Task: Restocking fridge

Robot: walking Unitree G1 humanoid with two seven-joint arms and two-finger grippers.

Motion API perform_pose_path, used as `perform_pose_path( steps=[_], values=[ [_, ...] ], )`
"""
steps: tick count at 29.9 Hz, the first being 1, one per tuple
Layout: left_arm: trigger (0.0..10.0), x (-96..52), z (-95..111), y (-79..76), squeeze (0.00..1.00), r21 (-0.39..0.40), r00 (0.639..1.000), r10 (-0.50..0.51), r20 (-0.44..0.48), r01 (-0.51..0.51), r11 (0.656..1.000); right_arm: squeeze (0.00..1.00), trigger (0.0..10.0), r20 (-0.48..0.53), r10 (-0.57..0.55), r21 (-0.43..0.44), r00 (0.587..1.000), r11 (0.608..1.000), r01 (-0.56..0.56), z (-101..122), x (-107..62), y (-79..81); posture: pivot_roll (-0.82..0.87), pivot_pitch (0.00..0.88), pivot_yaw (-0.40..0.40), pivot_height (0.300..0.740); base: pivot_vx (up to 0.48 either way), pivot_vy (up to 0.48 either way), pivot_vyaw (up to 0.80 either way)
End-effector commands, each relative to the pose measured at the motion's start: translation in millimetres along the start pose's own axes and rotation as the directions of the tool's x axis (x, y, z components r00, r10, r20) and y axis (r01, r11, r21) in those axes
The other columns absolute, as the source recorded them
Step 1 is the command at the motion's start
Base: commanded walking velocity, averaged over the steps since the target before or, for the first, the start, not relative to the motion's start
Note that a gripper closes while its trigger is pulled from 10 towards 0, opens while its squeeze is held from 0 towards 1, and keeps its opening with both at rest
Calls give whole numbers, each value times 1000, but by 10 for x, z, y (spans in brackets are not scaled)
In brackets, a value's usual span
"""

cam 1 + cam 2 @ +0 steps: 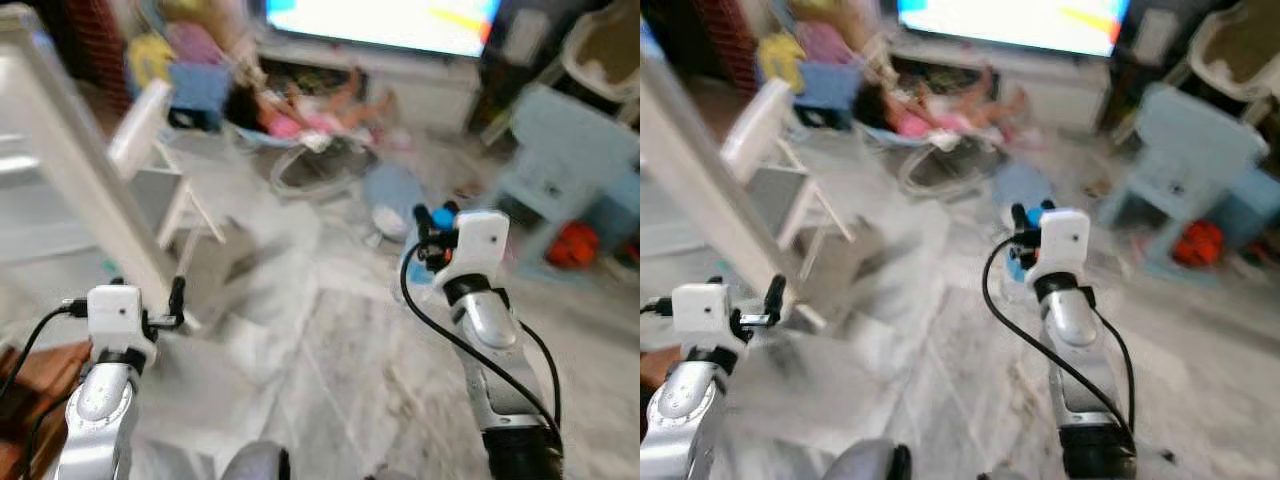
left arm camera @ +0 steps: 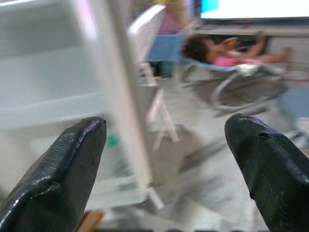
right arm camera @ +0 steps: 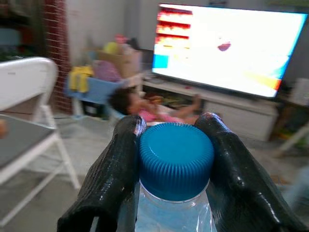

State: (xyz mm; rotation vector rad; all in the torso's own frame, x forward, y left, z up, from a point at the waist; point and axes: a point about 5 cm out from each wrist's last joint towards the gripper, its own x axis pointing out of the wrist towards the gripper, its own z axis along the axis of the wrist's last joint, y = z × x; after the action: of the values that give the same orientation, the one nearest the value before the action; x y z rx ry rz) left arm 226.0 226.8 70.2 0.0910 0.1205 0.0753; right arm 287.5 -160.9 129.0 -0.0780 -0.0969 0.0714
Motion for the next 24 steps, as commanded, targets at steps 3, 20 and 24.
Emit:
perform_pose_path(
  steps=[3, 20, 24],
  values=[
    [10000, -14, -35, -42, 0, -31, 999, -34, -38, 32, 999, 0, 10000, 11, -22, 4, 1000, 1000, 22, 17, 25, -44, 92, 21, -17, 740, 0, 480, 596],
    [10000, 3, -50, -92, 0, -75, 993, -103, -51, 99, 992, 0, 10000, 76, 119, -35, 990, 993, -116, 98, 15, 138, 78, 34, -11, 740, 0, 478, 0],
    [10000, 14, -44, -92, 0, -71, 993, -110, -49, 106, 992, 0, 10000, 66, 116, 10, 991, 993, -117, 79, 1, 171, 76, 36, -9, 740, 0, 472, 0]
  ],
)
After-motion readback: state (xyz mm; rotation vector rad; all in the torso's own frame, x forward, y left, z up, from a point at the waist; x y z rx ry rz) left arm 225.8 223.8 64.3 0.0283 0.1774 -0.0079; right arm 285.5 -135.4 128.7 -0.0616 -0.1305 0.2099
